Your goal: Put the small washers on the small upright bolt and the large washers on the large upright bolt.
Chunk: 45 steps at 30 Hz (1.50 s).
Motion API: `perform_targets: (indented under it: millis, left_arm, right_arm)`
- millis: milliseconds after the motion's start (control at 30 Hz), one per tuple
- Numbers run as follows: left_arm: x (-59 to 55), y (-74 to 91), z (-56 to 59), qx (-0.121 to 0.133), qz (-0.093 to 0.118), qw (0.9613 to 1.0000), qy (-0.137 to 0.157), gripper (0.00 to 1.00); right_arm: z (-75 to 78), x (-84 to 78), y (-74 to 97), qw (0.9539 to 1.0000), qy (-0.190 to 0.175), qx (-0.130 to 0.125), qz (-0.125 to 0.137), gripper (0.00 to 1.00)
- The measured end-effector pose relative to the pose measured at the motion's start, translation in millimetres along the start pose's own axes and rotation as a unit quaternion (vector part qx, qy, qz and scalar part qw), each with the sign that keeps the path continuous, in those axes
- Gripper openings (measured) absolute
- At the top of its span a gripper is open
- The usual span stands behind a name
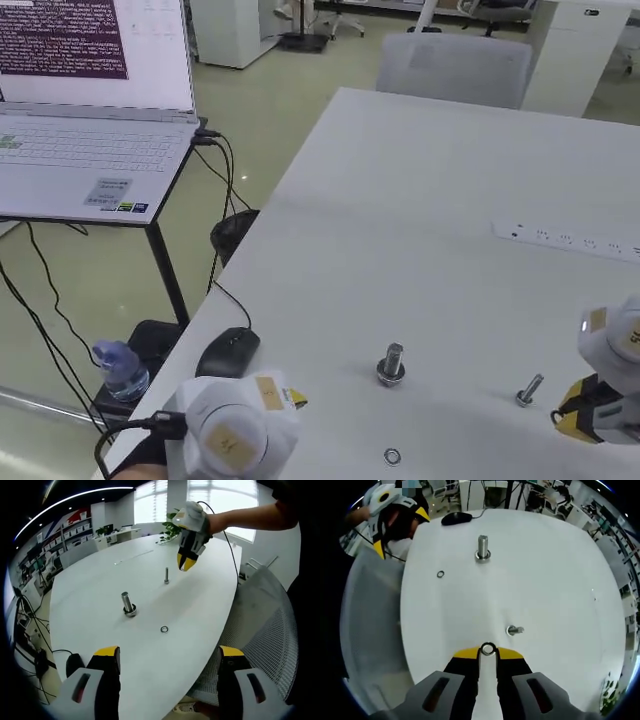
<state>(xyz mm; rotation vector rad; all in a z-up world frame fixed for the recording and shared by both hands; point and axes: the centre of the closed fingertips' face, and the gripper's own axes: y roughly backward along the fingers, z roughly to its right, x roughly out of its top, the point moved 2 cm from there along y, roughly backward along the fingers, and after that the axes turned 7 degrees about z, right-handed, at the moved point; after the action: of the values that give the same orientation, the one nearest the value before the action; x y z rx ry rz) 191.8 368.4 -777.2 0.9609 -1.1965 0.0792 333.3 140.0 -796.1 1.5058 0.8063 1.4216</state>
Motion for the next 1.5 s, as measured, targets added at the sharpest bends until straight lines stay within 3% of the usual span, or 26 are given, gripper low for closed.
perform_targets:
  millis: [633, 1500]
  left_arm:
    - [2.9, -1.6, -5.6, 0.001, 0.005, 1.0, 0.004, 0.78]
    - [-2.2, 0.2, -8.9, 0.0, 0.001, 1.0, 0.005, 0.77]
  right_arm:
    - [30.4, 20.0, -2.2, 0.9998, -0.002, -0.017, 0.0, 0.13]
    - [30.9, 17.6, -16.8, 0.9998, 0.009, -0.004, -0.018, 0.13]
